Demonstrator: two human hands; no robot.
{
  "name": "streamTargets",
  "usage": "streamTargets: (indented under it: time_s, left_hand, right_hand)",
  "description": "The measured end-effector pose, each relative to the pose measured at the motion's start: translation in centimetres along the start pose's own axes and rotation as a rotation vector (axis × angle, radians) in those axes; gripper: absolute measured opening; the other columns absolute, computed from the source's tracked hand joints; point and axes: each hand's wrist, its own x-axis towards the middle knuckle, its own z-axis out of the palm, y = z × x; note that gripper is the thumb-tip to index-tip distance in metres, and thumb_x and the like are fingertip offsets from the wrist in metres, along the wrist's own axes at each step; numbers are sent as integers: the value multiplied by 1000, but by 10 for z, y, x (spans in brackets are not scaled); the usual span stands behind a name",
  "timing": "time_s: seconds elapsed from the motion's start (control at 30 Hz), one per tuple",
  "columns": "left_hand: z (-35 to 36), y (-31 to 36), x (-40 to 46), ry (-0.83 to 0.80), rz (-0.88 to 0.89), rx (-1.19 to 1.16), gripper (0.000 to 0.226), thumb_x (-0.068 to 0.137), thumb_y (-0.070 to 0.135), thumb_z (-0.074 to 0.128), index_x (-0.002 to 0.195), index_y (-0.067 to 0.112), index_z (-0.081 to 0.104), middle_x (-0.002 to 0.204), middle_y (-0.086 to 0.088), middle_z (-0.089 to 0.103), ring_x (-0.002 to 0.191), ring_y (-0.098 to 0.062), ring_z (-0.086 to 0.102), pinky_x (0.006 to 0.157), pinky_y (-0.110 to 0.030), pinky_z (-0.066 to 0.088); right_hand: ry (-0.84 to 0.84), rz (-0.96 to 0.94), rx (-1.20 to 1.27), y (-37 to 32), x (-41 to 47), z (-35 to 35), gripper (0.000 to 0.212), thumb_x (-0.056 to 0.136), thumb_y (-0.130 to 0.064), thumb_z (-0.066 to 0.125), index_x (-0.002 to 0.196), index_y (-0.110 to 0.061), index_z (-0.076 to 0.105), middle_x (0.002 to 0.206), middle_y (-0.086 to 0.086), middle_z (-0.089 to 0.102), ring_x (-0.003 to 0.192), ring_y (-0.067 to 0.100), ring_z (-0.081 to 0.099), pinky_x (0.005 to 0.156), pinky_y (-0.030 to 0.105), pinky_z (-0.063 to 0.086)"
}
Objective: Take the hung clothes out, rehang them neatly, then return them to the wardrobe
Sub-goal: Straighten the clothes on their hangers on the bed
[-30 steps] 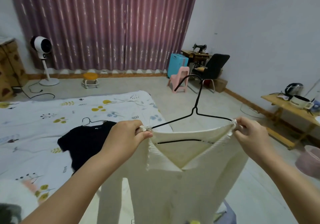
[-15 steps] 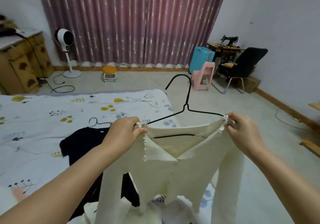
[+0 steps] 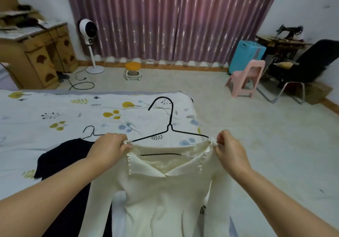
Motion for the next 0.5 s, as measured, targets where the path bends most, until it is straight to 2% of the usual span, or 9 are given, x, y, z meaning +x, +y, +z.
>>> streamTargets:
  time_s: [0.07,0.13,0.2,0.23,0.3,0.33,0.4,0.5]
  left_hand:
    - [24,-3,23,0,-25,33,30,92,34,53,68,14,49,71,-2,58,73,-22,52,57,-32,29]
    - [47,-6,48,18,-57,64,26,91,32,53,73,14,54,80,-6,64,82,-26,57,58,-32,29]
    - [68,-9,72,55,-96,58,18,91,28,52,83,13,59,91,-10,66,93,-31,59,63,-33,33]
    - [78,-10,82,57,-128,38,18,91,27,52,97,12,61,100,-13,66,99,-32,58,68,-35,37]
    - [98,-10,95,-22,-208,30,44,91,31,54,131,12,46,125,-14,57,115,-33,52,84,-38,41]
    - [108,-10,96,-73,-229,34,55,91,34,55,138,12,37,132,-14,51,119,-33,48,89,-39,41]
    - [126,-8,88,-149,-193,82,60,92,39,52,141,12,30,137,-13,46,123,-32,44,94,-40,40]
    - [145,-9,54,-293,-64,143,54,94,40,46,140,16,31,138,-8,42,124,-28,42,97,-39,38]
  right_hand:
    - [-30,-29,-48,14,24,24,17,81,0,51,75,-15,44,78,9,57,83,32,52,61,31,27]
    - [-50,-33,-91,24,49,46,14,81,-1,49,73,-12,51,82,14,62,86,34,53,62,32,28]
    - [-64,-11,-131,34,72,69,15,84,-2,47,84,-6,61,92,17,64,94,34,53,67,34,33]
    - [-84,-1,-159,38,81,81,21,86,-3,45,96,-6,64,102,17,63,101,34,51,74,35,37]
    - [-146,19,-217,45,88,106,39,88,-2,44,122,-11,58,125,14,56,117,34,42,92,36,39]
    - [-180,25,-231,47,86,117,45,87,-1,44,129,-13,54,132,12,51,122,33,39,97,37,37]
    - [-261,10,-242,48,69,140,49,86,-3,44,133,-17,51,136,9,47,124,32,37,98,36,36]
    - [-415,-22,-286,49,29,165,46,89,-11,45,134,-20,48,137,5,44,126,28,37,98,34,38]
